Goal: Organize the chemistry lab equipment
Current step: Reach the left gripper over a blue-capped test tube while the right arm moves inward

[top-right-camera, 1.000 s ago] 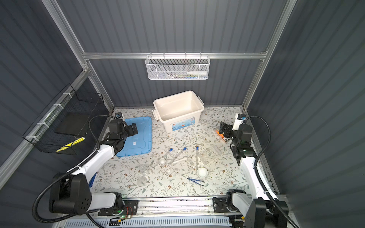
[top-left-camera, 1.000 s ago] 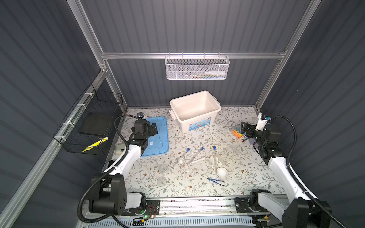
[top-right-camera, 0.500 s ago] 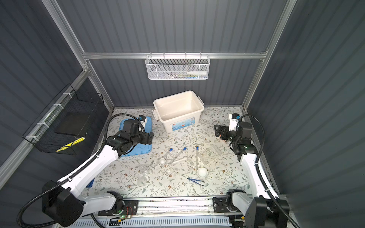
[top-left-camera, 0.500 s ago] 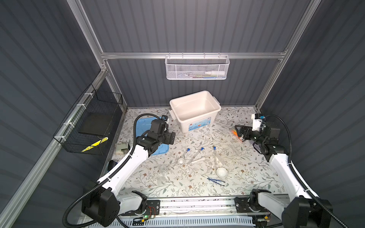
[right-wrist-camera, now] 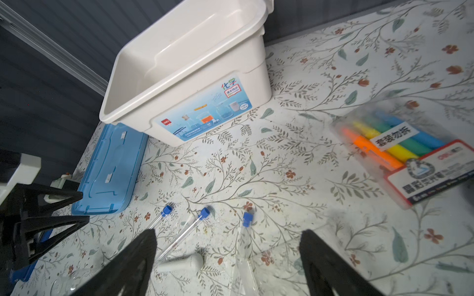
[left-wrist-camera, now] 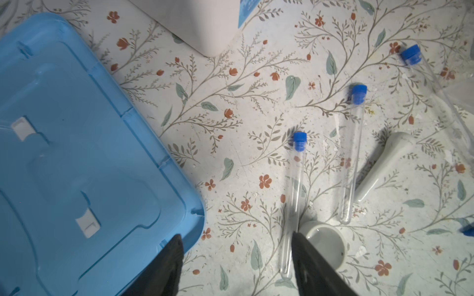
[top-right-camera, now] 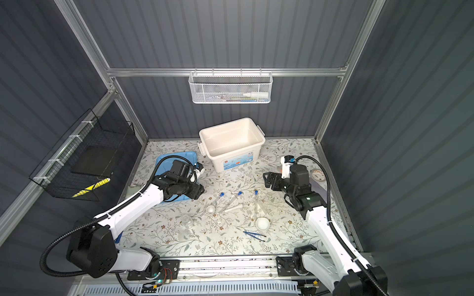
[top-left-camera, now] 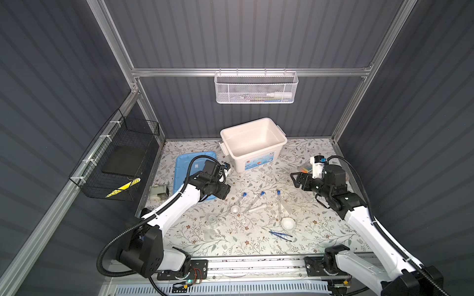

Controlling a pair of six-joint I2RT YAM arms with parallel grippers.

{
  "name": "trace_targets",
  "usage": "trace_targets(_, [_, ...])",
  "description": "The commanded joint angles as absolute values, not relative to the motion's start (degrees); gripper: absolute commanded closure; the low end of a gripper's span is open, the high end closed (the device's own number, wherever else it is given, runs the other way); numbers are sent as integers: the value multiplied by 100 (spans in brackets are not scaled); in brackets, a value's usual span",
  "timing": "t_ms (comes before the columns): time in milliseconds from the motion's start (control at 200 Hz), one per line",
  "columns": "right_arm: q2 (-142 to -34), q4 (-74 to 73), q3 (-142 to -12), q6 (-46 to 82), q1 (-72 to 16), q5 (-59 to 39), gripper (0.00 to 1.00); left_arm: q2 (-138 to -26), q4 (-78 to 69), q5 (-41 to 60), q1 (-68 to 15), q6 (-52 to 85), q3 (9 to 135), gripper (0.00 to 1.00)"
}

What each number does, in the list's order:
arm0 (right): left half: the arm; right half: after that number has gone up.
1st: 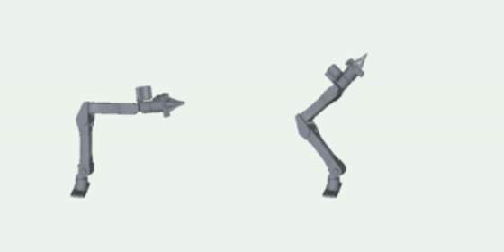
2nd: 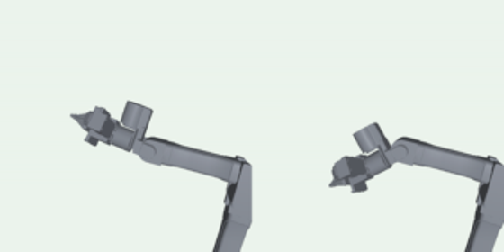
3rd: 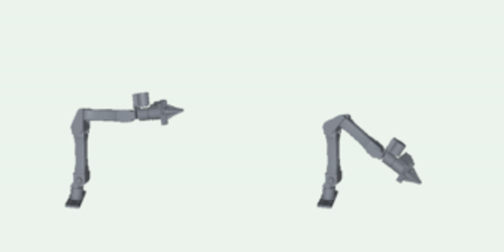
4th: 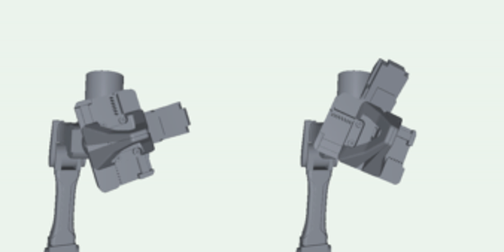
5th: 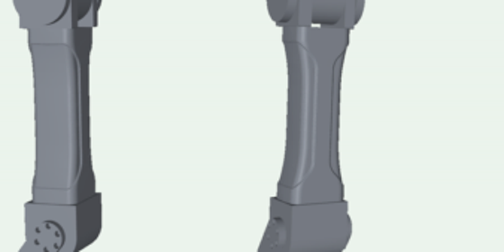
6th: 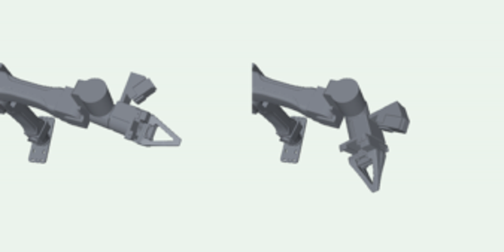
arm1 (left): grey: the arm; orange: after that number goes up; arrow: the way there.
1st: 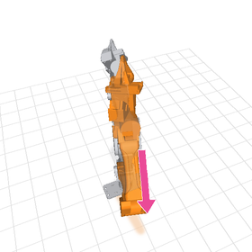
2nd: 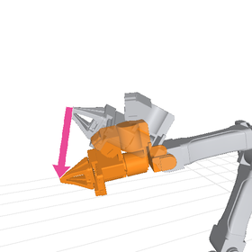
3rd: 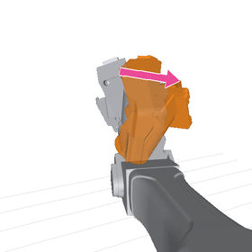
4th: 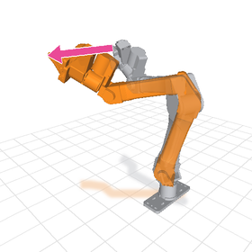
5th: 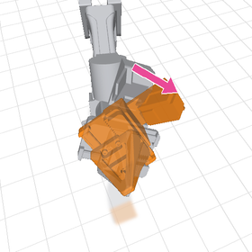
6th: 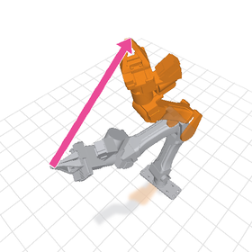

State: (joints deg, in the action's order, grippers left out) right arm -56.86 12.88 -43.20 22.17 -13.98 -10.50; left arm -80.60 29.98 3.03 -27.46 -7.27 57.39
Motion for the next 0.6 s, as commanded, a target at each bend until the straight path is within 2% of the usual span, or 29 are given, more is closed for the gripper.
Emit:
trace_targets(0, [-5700, 1436, -4535, 2699, -1670, -447, 12, -8149, 3057, 820, -2795, -1073, 5591, 37])
trace_targets(355, [-6040, 1505, -4770, 3069, -2147, -142, 13, -8340, 2965, 956, -2795, -1495, 5321, 48])
trace_targets(595, [-6109, 1606, -4816, 3175, -2328, 0, 14, -8586, 2855, 1028, -2851, -1498, 5354, 51])
